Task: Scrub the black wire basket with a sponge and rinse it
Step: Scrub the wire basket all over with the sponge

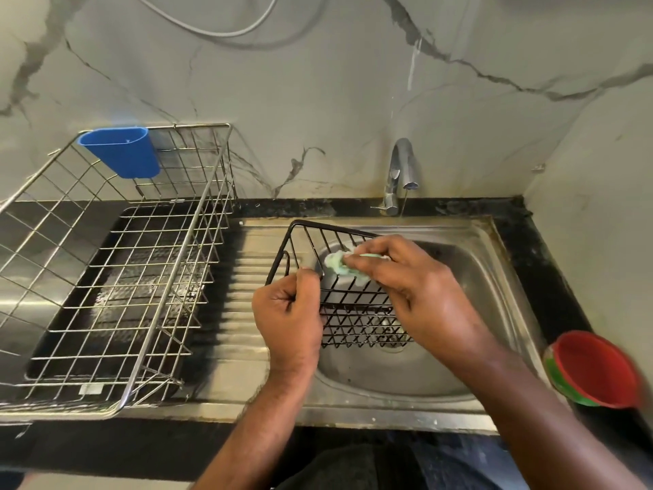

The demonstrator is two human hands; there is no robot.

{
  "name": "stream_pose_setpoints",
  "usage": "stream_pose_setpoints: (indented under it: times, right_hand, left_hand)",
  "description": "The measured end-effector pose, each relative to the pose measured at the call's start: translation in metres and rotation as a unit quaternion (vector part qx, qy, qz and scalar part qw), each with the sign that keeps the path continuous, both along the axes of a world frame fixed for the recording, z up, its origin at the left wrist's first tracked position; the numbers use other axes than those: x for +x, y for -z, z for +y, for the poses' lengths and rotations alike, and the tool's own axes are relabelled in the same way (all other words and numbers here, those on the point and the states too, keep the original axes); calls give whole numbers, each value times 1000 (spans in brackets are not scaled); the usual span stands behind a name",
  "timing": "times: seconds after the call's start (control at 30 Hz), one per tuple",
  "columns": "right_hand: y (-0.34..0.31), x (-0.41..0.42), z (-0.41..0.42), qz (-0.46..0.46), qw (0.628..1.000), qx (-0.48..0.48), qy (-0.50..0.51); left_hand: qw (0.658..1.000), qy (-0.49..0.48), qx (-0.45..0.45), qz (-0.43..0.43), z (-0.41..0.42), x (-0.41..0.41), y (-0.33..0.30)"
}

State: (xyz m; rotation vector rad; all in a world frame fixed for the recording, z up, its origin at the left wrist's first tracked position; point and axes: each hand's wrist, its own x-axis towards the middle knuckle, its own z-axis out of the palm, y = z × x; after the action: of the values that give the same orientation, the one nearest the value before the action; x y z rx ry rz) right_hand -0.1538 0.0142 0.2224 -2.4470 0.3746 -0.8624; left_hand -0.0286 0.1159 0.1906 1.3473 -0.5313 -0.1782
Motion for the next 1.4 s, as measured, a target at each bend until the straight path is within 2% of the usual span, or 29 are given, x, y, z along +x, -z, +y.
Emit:
stream_pose_setpoints:
  times: [0.13,0.33,0.43,0.53,0.67,0.8,0.9,1.27,1.4]
  right_hand:
    - [15,-16,-20,17,999,10,27]
    - [33,-38,-54,72,983,1,171]
    - [31,-38,-56,61,978,-3,199]
    - [23,-26,-38,41,985,1,170]
    - [12,-6,-6,31,996,23,82]
    - [10,2,4,2,1000,-16,5]
    - [14,-5,-3,17,999,-42,0]
    - [27,-31,-44,-2,984,9,176]
    - [21,-33,-44,-11,974,-7,226]
  left_hand:
    - [1000,-19,-15,19,5,3,-1]
    - [999,-22,-32,23,10,8,-3]
    - [997,-38,-23,56,9,7,0]
    - [995,-52,-15,87,5,3,0]
    - [994,-56,-8,97,2,-1,-1]
    - [992,-69,-7,104,3,-2,-4]
    - [992,-71,-10,108,4,-1,-6]
    - [986,-62,-25,153,5,4,-2]
    - [986,-57,-25,154,6,4,-2]
